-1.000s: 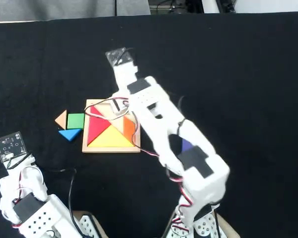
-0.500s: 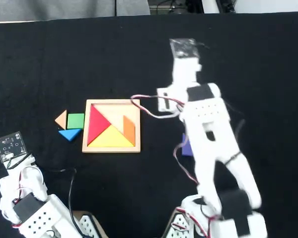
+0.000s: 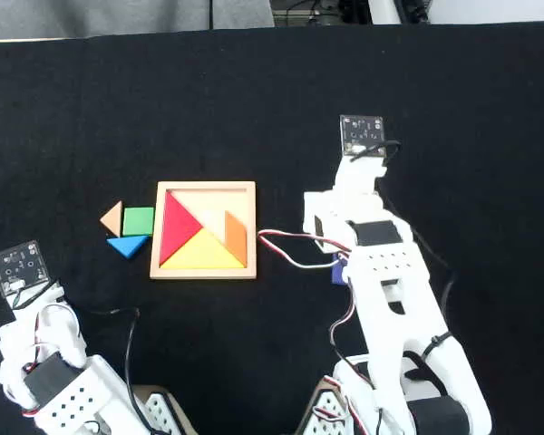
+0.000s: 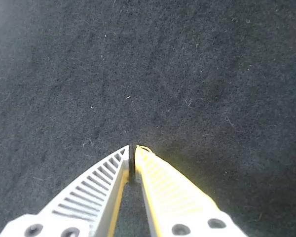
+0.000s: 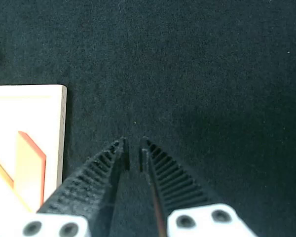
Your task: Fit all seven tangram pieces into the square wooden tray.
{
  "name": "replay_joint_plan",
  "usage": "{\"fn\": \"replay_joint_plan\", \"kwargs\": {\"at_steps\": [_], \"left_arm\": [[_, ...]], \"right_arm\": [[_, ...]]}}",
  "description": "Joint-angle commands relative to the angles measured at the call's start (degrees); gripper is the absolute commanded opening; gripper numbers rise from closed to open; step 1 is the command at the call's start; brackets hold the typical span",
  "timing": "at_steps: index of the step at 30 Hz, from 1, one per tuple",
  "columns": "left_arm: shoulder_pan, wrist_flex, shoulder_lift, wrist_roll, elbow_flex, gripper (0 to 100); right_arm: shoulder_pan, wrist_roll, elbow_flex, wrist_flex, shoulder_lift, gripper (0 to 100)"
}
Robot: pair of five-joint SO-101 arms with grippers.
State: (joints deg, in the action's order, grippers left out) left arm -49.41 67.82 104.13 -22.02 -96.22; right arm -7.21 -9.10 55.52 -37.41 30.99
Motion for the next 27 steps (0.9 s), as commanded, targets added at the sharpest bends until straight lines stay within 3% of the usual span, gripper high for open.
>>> {"fn": "replay_joint_plan", "kwargs": {"at_steps": [1,6,14,19,24,27], "left_arm": [[0.8,-1.4,0.5,-0.2,-1.1,3],[0.8,-1.4,0.5,-0.2,-1.1,3],[0.8,-1.3,0.5,-0.2,-1.1,3],[0.8,-1.1,0.5,-0.4,-1.1,3],[0.8,-1.0,0.5,-0.4,-1.1,3],[0.8,-1.0,0.5,-0.5,-1.1,3]], "right_arm": [[0.8,0.5,0.0,1.5,2.1,6.4],[3.4,2.3,-0.4,-0.4,2.4,6.3],[8.0,26.9,-9.4,-28.5,8.6,6.0],[8.4,34.8,-8.2,-37.7,11.1,6.0],[8.4,39.6,-1.3,-40.1,11.3,1.8],[8.4,40.4,3.2,-35.6,11.2,1.7]]}}
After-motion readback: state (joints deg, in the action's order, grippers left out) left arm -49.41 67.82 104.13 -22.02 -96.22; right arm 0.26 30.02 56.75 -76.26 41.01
